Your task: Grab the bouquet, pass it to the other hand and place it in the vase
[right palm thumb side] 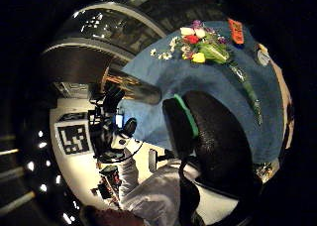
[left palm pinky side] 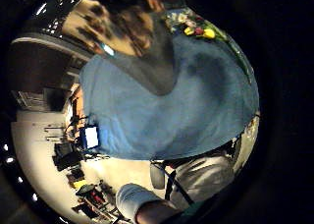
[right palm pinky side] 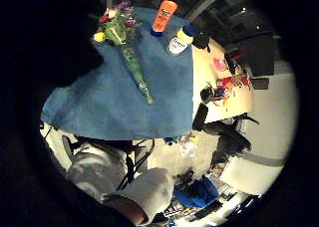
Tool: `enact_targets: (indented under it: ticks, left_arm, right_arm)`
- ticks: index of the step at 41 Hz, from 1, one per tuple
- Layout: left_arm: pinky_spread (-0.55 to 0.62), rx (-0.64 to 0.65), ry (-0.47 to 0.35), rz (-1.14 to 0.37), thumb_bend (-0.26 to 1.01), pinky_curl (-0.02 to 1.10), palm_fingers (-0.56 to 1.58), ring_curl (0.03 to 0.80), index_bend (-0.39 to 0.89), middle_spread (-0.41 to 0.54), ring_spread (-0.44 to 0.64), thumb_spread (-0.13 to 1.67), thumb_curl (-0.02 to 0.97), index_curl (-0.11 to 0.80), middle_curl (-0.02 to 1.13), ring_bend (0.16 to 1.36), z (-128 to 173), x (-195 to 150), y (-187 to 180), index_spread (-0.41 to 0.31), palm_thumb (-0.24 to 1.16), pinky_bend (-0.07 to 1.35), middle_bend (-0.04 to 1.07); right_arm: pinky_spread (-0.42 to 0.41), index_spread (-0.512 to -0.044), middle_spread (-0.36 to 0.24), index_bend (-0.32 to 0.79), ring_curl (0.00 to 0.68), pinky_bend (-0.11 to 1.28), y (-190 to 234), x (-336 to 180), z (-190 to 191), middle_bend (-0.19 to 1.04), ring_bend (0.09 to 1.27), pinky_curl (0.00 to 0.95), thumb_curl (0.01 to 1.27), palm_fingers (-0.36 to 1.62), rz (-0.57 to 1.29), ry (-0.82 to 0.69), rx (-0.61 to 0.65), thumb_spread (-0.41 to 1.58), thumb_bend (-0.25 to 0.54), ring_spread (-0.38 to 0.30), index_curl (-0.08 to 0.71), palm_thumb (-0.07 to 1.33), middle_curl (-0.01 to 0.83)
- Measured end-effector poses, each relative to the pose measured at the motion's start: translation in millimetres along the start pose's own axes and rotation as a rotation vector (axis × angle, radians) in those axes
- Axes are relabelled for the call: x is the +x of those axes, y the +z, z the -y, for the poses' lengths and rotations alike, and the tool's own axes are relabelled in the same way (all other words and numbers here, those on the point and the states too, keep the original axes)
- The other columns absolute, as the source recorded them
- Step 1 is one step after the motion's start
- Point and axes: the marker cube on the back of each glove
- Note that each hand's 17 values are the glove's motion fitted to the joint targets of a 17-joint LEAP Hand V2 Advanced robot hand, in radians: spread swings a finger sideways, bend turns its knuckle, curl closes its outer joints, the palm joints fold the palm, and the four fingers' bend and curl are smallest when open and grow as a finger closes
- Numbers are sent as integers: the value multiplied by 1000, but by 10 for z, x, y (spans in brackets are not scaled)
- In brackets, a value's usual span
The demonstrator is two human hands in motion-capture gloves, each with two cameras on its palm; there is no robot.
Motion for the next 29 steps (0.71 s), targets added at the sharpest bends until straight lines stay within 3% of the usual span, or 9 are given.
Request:
enact_targets:
  ticks: [3,11,22,29]
  left_arm:
    - [248,-44,-34,127,107,124,371,149,194,178,226,734,65,119,89,475,26,315,-29,7,174,282,146]
    - [359,-37,9,128,25,202,179,205,129,296,350,983,97,151,124,542,-26,438,-42,40,89,365,147]
    - [410,-32,19,108,-13,245,117,216,162,352,414,1087,148,202,161,562,-173,414,-122,44,72,398,179]
    - [420,20,52,112,-20,260,102,224,162,361,430,1112,171,230,186,571,-231,453,-255,42,62,397,180]
  right_arm:
    - [95,-232,0,102,183,417,-142,-252,-42,259,490,170,84,495,-160,-25,-6,717,228,14,84,360,127]
    - [132,-305,9,118,232,421,-254,-430,-124,270,491,228,118,422,-229,-51,24,1018,196,32,127,362,199]
    - [147,-329,12,125,261,412,-291,-490,-114,267,497,265,156,413,-226,-20,-55,1178,145,40,164,376,260]
    - [166,-326,19,0,300,549,-452,-332,-273,234,567,321,191,254,-299,31,-139,1162,117,47,110,422,281]
